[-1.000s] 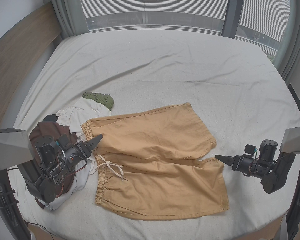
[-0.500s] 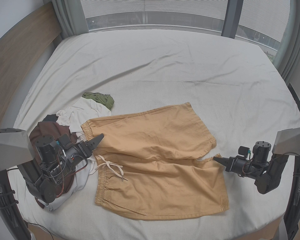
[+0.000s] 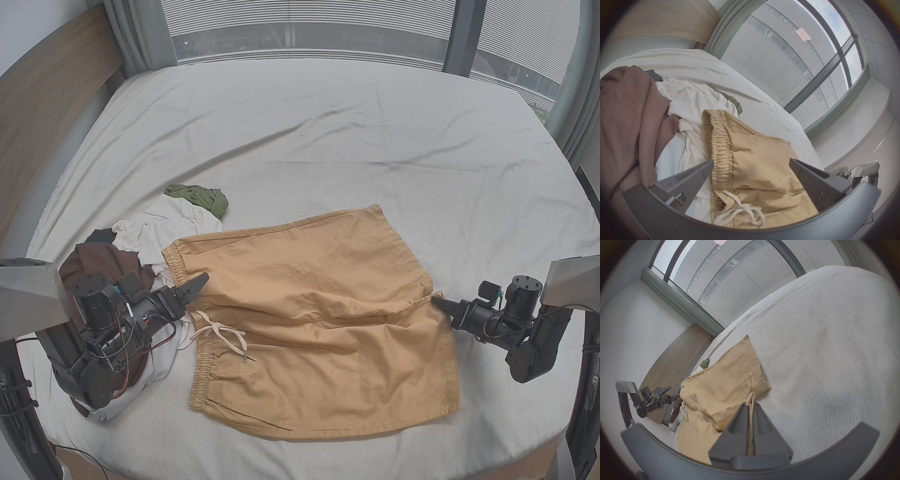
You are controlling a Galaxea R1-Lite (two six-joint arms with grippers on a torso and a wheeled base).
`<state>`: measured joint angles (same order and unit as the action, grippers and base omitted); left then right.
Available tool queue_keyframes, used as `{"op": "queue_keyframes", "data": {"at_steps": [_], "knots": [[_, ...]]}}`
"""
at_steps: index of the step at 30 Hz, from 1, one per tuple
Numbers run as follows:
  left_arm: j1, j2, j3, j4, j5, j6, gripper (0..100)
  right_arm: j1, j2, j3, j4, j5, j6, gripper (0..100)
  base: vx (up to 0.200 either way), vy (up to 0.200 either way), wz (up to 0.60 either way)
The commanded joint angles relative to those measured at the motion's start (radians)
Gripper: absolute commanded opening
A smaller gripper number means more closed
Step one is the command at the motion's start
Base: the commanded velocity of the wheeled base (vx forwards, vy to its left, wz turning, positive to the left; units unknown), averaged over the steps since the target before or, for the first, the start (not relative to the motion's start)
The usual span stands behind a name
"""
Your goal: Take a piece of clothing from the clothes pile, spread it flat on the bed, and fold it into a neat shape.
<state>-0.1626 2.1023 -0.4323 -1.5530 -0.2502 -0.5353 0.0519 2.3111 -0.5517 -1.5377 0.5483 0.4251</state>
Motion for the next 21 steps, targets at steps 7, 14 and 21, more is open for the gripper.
{"op": "queue_keyframes", "data": {"at_steps": [7,14,21], "knots": [[0.000,0.001,0.032,-0.002,-0.003,0.001,100,-0.006,-0.009,-0.005,-0.001,-0.001,-0.002,0,0.000,0.000,0.00],[-0.006,-0.022,0.095,-0.002,-0.026,0.008,100,-0.007,-0.022,-0.020,-0.001,-0.028,-0.002,100,0.000,0.000,0.00],[-0.006,-0.142,0.184,-0.002,-0.029,0.026,100,0.008,-0.225,0.021,0.016,-0.033,0.001,100,0.000,0.000,0.00]]}}
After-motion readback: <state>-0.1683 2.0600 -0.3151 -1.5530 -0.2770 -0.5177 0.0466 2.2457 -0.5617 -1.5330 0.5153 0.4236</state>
